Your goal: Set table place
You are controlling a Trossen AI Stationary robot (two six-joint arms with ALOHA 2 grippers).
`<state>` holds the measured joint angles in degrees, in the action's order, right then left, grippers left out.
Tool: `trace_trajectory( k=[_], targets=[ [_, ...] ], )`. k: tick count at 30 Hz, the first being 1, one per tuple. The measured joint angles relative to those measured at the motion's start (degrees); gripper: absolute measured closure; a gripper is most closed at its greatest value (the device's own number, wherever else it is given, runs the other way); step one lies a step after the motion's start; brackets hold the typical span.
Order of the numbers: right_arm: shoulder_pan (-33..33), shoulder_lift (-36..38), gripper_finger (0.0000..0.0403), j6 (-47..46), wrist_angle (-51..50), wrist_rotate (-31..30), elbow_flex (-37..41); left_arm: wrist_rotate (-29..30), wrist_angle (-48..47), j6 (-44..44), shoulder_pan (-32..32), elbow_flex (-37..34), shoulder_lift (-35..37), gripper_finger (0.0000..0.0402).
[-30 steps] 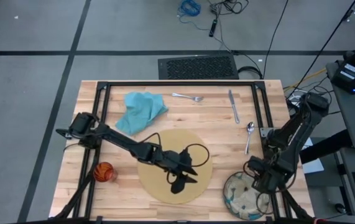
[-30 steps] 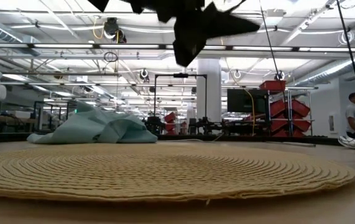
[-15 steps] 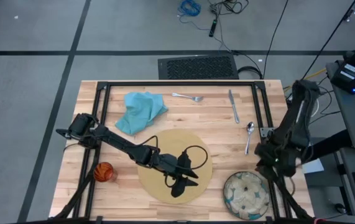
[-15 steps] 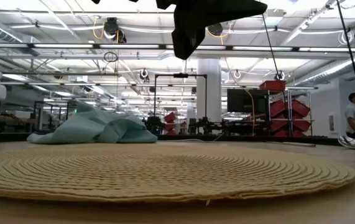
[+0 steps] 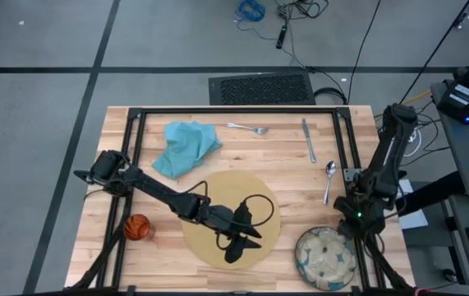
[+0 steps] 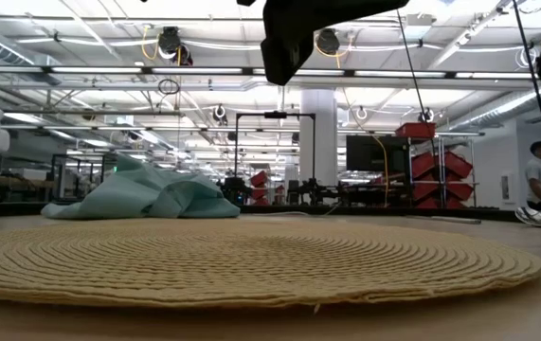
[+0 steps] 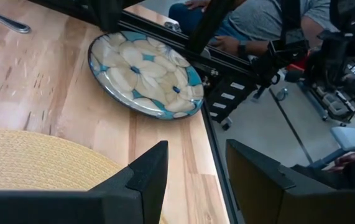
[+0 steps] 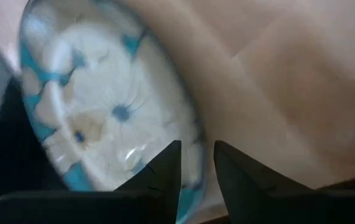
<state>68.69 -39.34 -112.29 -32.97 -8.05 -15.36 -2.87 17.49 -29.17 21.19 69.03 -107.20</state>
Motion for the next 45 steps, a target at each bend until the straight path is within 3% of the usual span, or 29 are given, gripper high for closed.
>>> trace_trajectory(
  k=[4, 12, 16, 20, 26, 33, 38, 45],
  targets=[
    [-0.02, -1.1, 0.0308, -1.79, 1.11, 0.12, 0.53, -0.04, -0.02, 0.66, -0.07, 0.0, 0.0, 0.0256],
    [-0.02, -2.79, 0.0233, -2.48, -0.07, 0.67, 1.05, 0.11, 0.02, 0.98, -0.12, 0.0, 0.0, 0.0256],
    [-0.09, -3.88, 0.022, -2.15, 2.25, -0.32, 2.38, 0.13, 0.02, 0.98, 0.21, 0.0, 0.0, 0.0256],
    [-0.04, -4.21, 0.0259, -0.97, 3.07, -0.34, 2.54, 0.15, 0.02, 0.96, 0.19, 0.0, 0.0, 0.0256],
    [0.08, -4.32, 0.0386, 1.1, 5.77, -2.06, 2.65, 0.35, 0.02, 1.0, 0.17, 0.0, 0.0, 0.0256],
    [0.0, -4.34, 0.0399, 0.38, 8.23, -9.21, 2.4, 0.35, -0.08, 1.71, 0.22, 0.0, 0.0, 0.0256],
    [-1.8, -4.52, 0.0402, 2.91, 7.33, -19.99, -1.43, 1.07, -3.56, 3.38, 0.22, 0.02, 1.33, 0.0256],
    [-10.06, -5.15, 0.0402, 9.76, 9.63, -23.61, -5.91, 14.85, -18.48, 6.24, 0.42, 0.05, 7.83, 0.0256]
  ],
)
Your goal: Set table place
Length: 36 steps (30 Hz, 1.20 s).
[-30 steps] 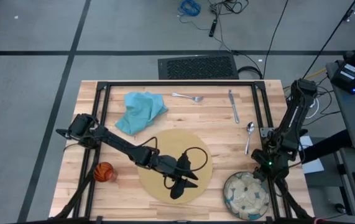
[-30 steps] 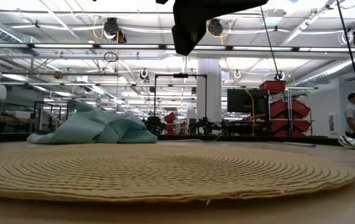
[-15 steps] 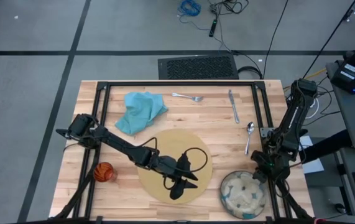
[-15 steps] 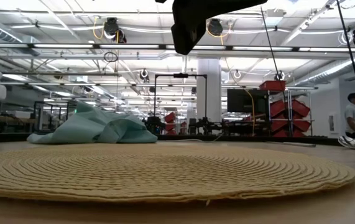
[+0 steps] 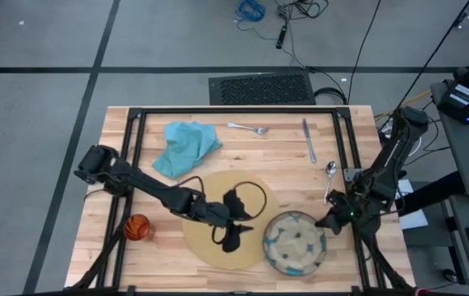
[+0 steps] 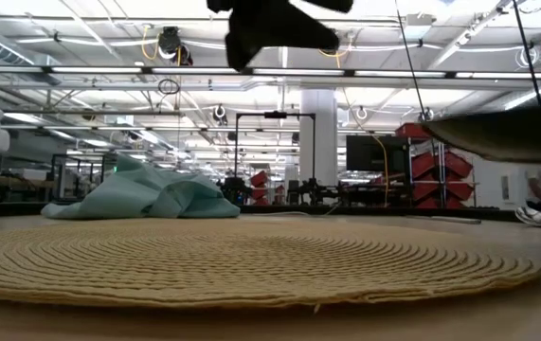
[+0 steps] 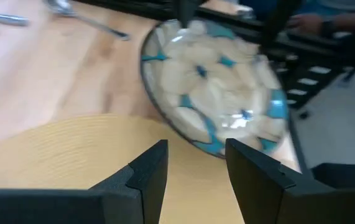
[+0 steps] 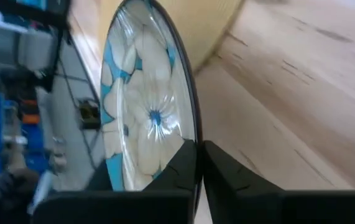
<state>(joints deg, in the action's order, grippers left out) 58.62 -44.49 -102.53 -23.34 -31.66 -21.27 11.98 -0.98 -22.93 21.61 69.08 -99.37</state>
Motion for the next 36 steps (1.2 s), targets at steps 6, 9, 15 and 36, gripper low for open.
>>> trace_trajectory(
  k=[6, 9, 15, 36],
  targets=[
    [-11.81, -3.85, 0.0403, 6.64, 9.18, 0.96, 0.32, 7.31, -8.55, 1.24, 2.26, 0.02, 4.84, 0.0256],
    [-18.93, -7.66, 0.0403, 13.95, 17.61, 4.45, 0.32, 12.67, -13.88, 0.75, 3.66, 0.02, 6.28, 0.0256],
    [-31.87, -20.3, 0.0403, 25.33, 31.86, 17.54, -2.36, 18.61, -22.03, -3.74, 6.6, 0.02, 7.85, 0.0256],
    [-46.36, -54.27, 0.0403, 41.19, 29.21, 40.23, -27.88, 23.05, -25.28, -6.83, 12.33, -0.02, 7.8, 0.0256]
  ],
)
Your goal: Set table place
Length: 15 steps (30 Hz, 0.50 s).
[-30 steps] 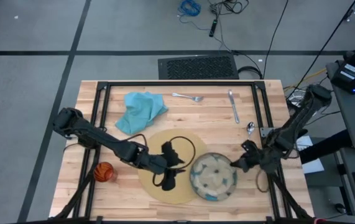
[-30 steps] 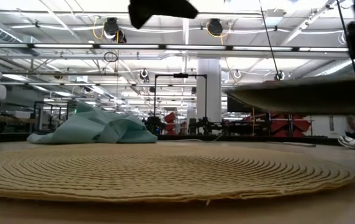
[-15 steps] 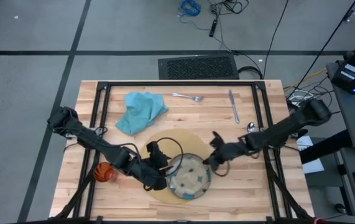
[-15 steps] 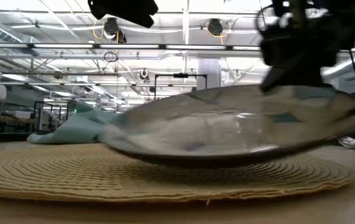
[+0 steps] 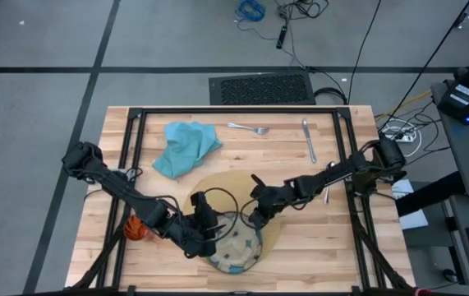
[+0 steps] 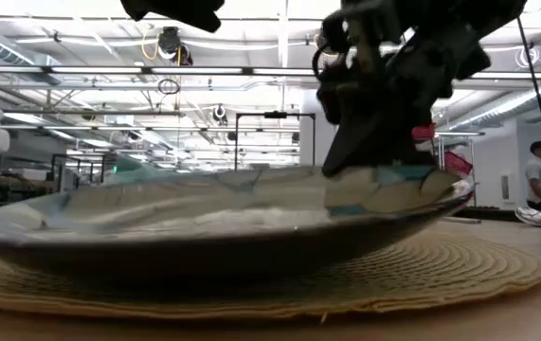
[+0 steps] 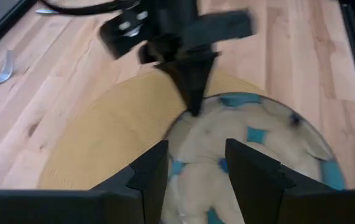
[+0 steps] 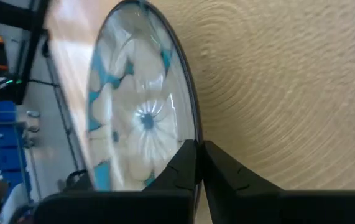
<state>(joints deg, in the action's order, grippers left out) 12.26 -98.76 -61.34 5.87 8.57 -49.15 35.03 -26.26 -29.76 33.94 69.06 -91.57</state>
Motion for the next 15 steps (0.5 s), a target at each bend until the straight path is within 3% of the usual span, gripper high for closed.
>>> trace_trajectory(
  k=[9, 15],
  targets=[
    [-3.04, -1.99, 0.0402, 2.47, 0.0, -0.14, 0.0, 0.04, 0.02, -1.49, 1.52, -0.02, -0.04, 0.0256],
    [-3.26, -2.01, 0.0355, 3.45, -0.86, -0.28, 0.08, 0.43, 0.05, -1.49, 1.46, -0.02, -0.04, 0.0256]
  ],
)
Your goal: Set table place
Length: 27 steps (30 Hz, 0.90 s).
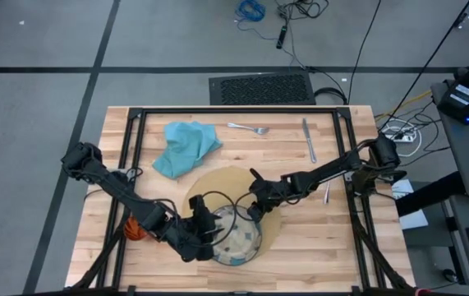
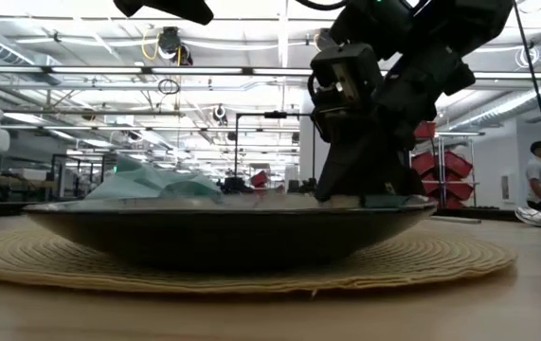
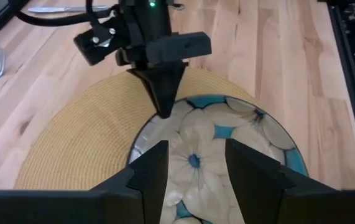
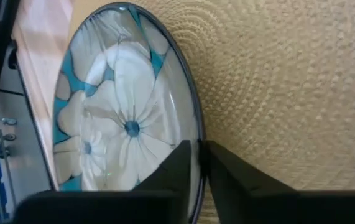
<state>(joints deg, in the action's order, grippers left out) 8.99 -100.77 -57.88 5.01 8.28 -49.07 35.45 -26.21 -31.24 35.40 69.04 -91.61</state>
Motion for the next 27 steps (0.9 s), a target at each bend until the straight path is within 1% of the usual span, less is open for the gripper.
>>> trace_trajectory(
  k=[7, 12, 16, 18, 22, 27],
  targets=[
    [-0.63, 0.0, 0.0277, 0.83, -0.51, -0.78, 0.01, 0.01, 0.16, -0.05, 0.07, 0.0, 0.0, 0.0256],
    [-1.86, 3.34, 0.0244, 4.27, -0.56, 0.65, -0.41, -0.01, 0.14, -0.04, 0.26, -0.02, 0.0, 0.0256],
    [-3.09, 8.19, 0.024, 6.53, -3.87, 0.18, -1.39, -0.01, -0.02, -1.46, 0.26, -0.02, -0.47, 0.0256],
    [-2.85, 9.63, 0.0242, 6.79, -7.94, -1.16, -1.39, -0.57, -1.45, -2.83, 0.26, -0.02, -1.43, 0.0256],
    [-1.08, 9.54, 0.0249, 5.81, -15.41, -4.04, -1.32, -0.89, -4.99, -5.9, 0.26, -0.04, -3.66, 0.0256],
    [1.13, 6.54, 0.0254, 3.61, -14.88, -5.06, -1.3, -0.89, -4.34, -6.63, 0.0, -0.04, -5.4, 0.0256]
  ],
)
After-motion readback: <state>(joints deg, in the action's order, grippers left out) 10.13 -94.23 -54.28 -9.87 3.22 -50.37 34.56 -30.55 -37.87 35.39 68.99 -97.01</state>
